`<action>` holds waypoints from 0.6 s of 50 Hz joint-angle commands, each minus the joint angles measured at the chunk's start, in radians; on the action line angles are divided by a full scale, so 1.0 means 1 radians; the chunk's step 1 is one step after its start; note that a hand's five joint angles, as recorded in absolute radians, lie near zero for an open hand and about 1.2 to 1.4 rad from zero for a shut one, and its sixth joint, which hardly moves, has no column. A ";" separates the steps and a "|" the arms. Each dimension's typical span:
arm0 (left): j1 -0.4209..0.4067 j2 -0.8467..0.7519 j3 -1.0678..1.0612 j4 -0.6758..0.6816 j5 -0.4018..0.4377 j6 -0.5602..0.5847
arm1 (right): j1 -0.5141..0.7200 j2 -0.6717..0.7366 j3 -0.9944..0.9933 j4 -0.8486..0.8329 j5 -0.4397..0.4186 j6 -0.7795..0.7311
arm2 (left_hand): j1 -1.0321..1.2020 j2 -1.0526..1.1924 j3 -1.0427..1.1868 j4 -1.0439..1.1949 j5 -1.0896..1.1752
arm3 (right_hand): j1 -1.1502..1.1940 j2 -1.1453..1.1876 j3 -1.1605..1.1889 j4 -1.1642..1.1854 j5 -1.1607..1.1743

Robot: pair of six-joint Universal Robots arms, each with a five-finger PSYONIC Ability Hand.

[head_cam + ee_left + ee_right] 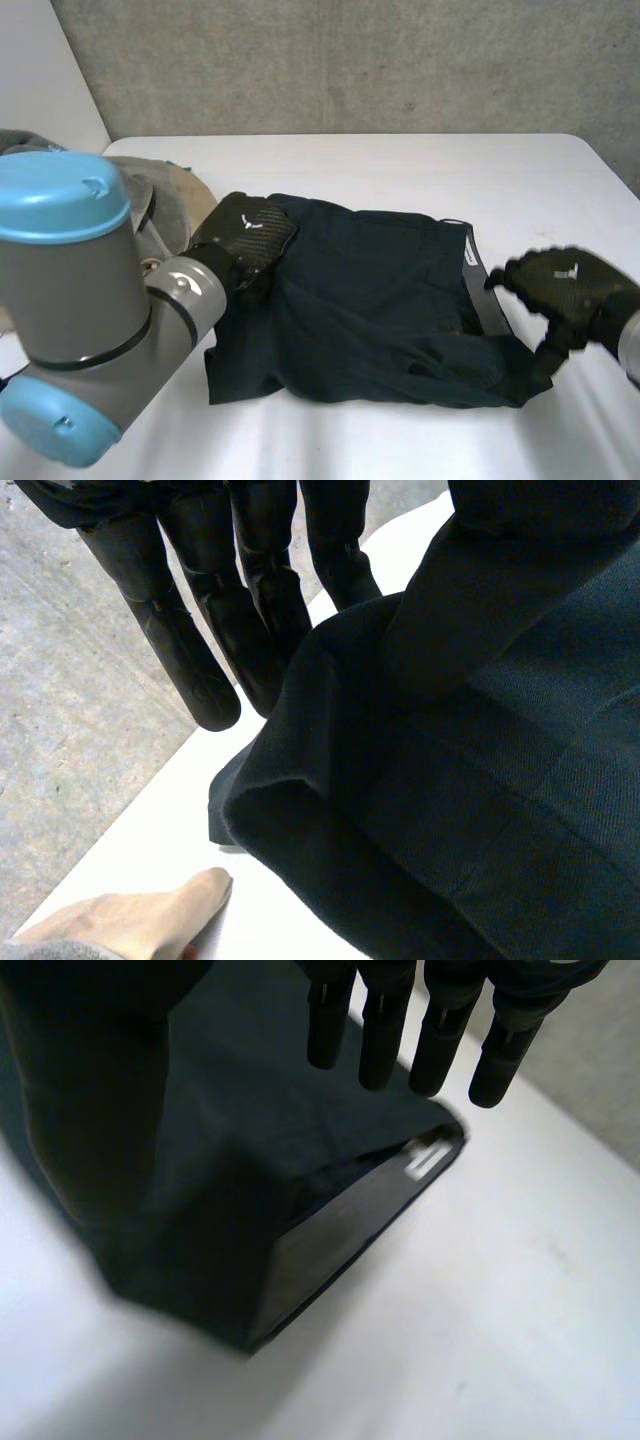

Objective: Fold the laundry.

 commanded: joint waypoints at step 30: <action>0.013 0.360 0.124 -0.232 0.014 -0.007 | -0.015 -0.239 -0.251 0.050 -0.050 -0.087 | 0.257 0.201 0.207 0.198 0.211 | 1.030 1.025 1.038 1.047 1.070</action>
